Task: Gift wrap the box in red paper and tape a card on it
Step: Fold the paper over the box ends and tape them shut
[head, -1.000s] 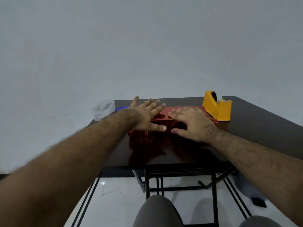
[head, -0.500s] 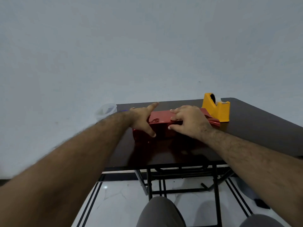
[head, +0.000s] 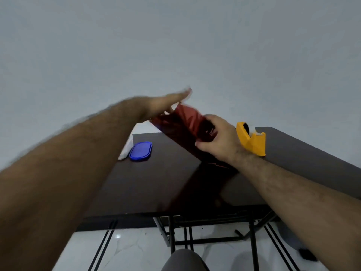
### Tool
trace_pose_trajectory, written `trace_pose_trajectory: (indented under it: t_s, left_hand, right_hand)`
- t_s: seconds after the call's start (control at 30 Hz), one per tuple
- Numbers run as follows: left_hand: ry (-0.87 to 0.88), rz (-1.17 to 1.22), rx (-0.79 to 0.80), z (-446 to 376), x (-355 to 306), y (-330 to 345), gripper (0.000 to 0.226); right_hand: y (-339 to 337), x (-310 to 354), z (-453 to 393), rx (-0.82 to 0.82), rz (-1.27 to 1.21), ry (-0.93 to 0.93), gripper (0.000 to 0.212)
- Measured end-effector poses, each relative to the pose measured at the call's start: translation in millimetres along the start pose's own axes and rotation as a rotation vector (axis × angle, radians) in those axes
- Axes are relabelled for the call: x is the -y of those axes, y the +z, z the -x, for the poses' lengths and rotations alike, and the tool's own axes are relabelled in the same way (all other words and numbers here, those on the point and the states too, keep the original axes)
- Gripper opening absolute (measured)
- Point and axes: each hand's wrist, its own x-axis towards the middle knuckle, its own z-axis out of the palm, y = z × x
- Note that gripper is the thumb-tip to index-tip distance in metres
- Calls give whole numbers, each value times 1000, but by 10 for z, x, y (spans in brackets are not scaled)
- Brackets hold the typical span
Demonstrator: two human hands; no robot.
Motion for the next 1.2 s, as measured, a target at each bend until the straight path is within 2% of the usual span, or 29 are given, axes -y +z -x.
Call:
trace_pose_trajectory:
  t_s: [0.13,0.23,0.37,0.53,0.67,0.87,0.97,1.07,1.13,1.2]
  left_hand:
    - [186,616,-326,-117,33,-204,108]
    - [236,813,-399,-265,243,6,98]
    - [262,737,-291,-448,523,447,84]
    - [366,837,-269,-764,613,781,53]
    - [398,960,-350,-934,583,903,55]
    - [487,1072,-442,-1138,478,888,56]
    - [528,1047,-490,-1157,347,903,55]
    - [566,1020,-462,-1194,385,1031,58]
    - [548,1035,-488,-1202,401,1090,46]
    - [474,1041,-558,-1207,382,1091,28]
  right_hand:
    - [-62,-109,-333,-28,-528,315,66]
    - [-49,-198,-407,14,-743,395,55]
    - [12,-422,-469,98,-875,459,56]
    - [117,-687,-594,208,-787,447,73]
    - [82,-703,-762,141,-786,405,83]
    - [68,-599,-1057,71,-775,339,50]
    - [74,-548,-1190,0,-874,301,54]
    - [113,-561,-1188,-29,-982,249,59]
    - [190,-585,-1142,-47,-1009,268,60]
    - [289,-565,-1069,-108,-1025,342,71]
